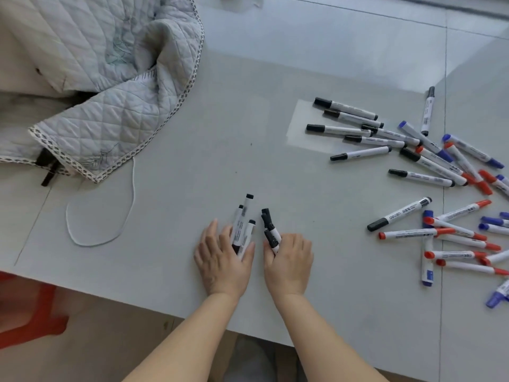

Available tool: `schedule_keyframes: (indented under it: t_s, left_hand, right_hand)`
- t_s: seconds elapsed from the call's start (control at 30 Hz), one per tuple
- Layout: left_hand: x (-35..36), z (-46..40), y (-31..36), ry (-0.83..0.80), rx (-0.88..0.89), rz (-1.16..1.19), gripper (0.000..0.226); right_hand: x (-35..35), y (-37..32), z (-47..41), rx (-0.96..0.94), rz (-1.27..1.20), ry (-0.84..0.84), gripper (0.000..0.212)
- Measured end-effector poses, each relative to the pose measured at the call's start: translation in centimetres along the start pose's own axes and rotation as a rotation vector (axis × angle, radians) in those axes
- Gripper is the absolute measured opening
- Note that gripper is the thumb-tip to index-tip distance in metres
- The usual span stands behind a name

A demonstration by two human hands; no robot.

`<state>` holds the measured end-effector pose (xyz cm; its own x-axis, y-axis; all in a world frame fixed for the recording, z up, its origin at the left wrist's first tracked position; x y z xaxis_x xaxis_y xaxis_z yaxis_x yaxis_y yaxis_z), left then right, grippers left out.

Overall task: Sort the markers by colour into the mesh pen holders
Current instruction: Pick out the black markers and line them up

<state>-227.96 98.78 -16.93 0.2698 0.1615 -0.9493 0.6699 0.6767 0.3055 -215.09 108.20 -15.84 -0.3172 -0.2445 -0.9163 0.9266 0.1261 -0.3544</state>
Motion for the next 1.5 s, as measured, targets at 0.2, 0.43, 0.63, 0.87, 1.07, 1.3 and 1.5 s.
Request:
schedule_keyframes:
  t_s: [0.2,0.43,0.63,0.87,1.07,1.3,1.5]
  left_hand:
    - [0.3,-0.1,1.1,-0.047,0.129,0.077,0.06]
    - [-0.1,-0.3,2.2,-0.075,0.241,0.004,0.058]
    - [-1.2,-1.0,2.9,-0.134,0.16,0.071,0.054]
    - [-4.0,-3.3,9.8,-0.066,0.272,0.217,0.044]
    - [-2.2,-5.6,17.3,-0.186,0.38,0.296,0.043]
    - [4.0,-8.6,20.5,-0.434,-0.015,0.531,0.029]
    - [8.0,-9.9,22.3,-0.479,-0.394,0.72,0.028]
  right_hand:
    - [0.9,-0.2,-0.6,-0.024,0.011,0.037,0.053]
    - [3.6,-1.4,-0.4,-0.102,0.032,-0.177,0.055]
    - [0.6,-0.9,-0.6,-0.106,-0.097,-0.203,0.049]
    - [-10.1,7.7,-4.2,-0.035,-0.175,0.076,0.027]
    - [-13.4,13.4,-10.8,-0.152,0.147,-0.047,0.024]
    - [-9.7,13.7,-15.1,-0.453,0.594,-0.334,0.032]
    - [-10.1,13.6,-16.6,-0.555,0.503,-0.276,0.025]
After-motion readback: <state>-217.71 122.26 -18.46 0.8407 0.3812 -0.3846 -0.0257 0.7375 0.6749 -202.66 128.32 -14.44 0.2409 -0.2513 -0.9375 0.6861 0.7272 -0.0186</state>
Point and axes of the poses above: each hand's wrist, its own z-axis away from the middle knuckle, its own x-axis out of the palm, y = z × x, the point moved 10 cm from there along -z, towards the middle knuckle, and after that the axes turned 6 degrees about x, right-handed, at the moved point
